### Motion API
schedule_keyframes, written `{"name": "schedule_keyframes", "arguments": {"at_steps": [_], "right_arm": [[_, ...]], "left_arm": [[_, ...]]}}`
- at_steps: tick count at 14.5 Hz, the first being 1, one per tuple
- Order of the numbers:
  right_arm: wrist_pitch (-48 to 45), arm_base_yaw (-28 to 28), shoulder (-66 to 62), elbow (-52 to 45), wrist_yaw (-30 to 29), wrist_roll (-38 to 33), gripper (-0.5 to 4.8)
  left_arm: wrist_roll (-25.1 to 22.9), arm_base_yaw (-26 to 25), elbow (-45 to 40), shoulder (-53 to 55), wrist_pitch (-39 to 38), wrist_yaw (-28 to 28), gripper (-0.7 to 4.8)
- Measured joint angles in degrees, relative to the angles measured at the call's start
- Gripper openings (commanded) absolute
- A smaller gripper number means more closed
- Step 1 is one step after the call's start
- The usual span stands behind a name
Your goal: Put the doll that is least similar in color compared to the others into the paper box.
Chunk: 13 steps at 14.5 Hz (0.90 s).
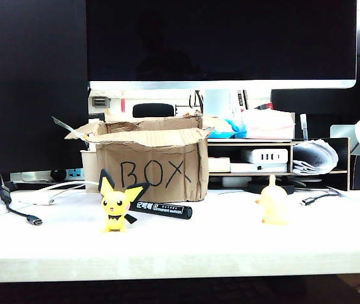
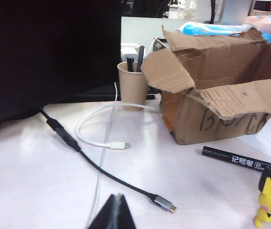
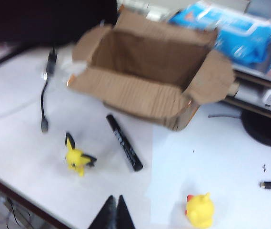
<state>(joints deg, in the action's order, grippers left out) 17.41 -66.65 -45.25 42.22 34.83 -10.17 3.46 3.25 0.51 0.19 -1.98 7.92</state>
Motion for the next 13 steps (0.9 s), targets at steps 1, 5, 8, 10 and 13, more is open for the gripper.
{"name": "schedule_keyframes", "arguments": {"at_steps": [1, 5, 8, 10, 13], "right_arm": [[0.0, 0.0, 0.7, 0.0, 0.0, 0.0, 0.04], [0.0, 0.0, 0.4, 0.0, 0.0, 0.0, 0.04], [0.0, 0.0, 0.4, 0.0, -0.1, -0.1, 0.04], [0.0, 0.0, 0.4, 0.0, -0.1, -0.1, 0.04], [0.0, 0.1, 0.4, 0.0, -0.1, -0.1, 0.04]], "left_arm": [[0.0, 0.0, 0.0, 0.0, 0.0, 0.0, -0.05], [0.0, 0.0, 0.0, 0.0, 0.0, 0.0, -0.05], [0.0, 0.0, 0.0, 0.0, 0.0, 0.0, -0.05], [0.0, 0.0, 0.0, 0.0, 0.0, 0.0, -0.05], [0.0, 0.0, 0.0, 0.0, 0.0, 0.0, -0.05]]}}
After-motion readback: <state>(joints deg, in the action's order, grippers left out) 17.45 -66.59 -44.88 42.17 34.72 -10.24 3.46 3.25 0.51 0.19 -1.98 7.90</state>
